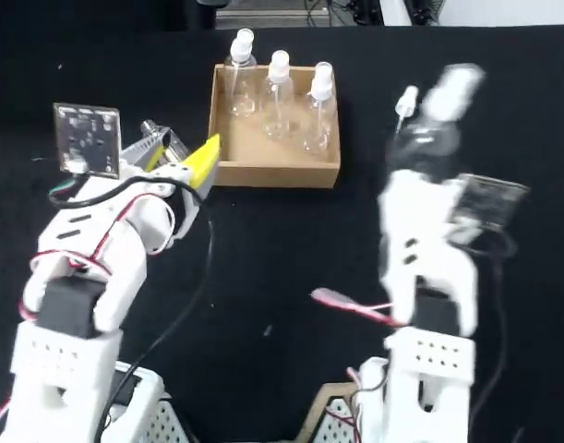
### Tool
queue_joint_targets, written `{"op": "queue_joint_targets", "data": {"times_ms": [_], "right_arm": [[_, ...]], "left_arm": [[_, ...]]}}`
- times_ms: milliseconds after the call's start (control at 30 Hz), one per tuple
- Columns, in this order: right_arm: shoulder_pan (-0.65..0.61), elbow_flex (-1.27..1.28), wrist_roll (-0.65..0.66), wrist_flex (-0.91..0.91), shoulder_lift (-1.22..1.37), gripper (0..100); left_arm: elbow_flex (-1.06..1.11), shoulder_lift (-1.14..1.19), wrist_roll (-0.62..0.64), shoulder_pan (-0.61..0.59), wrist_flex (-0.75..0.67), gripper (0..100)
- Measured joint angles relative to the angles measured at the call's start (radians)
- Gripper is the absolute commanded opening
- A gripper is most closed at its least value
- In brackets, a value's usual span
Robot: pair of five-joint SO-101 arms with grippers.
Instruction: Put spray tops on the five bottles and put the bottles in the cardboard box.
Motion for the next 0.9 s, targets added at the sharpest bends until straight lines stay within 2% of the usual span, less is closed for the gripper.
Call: {"op": "queue_joint_targets", "data": {"times_ms": [133, 333, 667, 900], "right_arm": [[0.147, -0.046, 0.041, -0.092, 0.054, 1.1], [0.224, -0.046, 0.106, -0.408, 0.382, 1.1], [0.256, -0.052, 0.110, -1.057, 1.074, 1.0], [0.285, -0.152, 0.110, -1.280, 1.350, 1.0]], "left_arm": [[0.301, -0.052, 0.000, -0.020, -0.206, 21], [0.646, -0.178, 0.000, -0.018, -0.491, 21], [0.821, -0.296, 0.071, -0.020, -0.537, 21], [0.832, -0.305, 0.089, -0.020, -0.537, 21]]}}
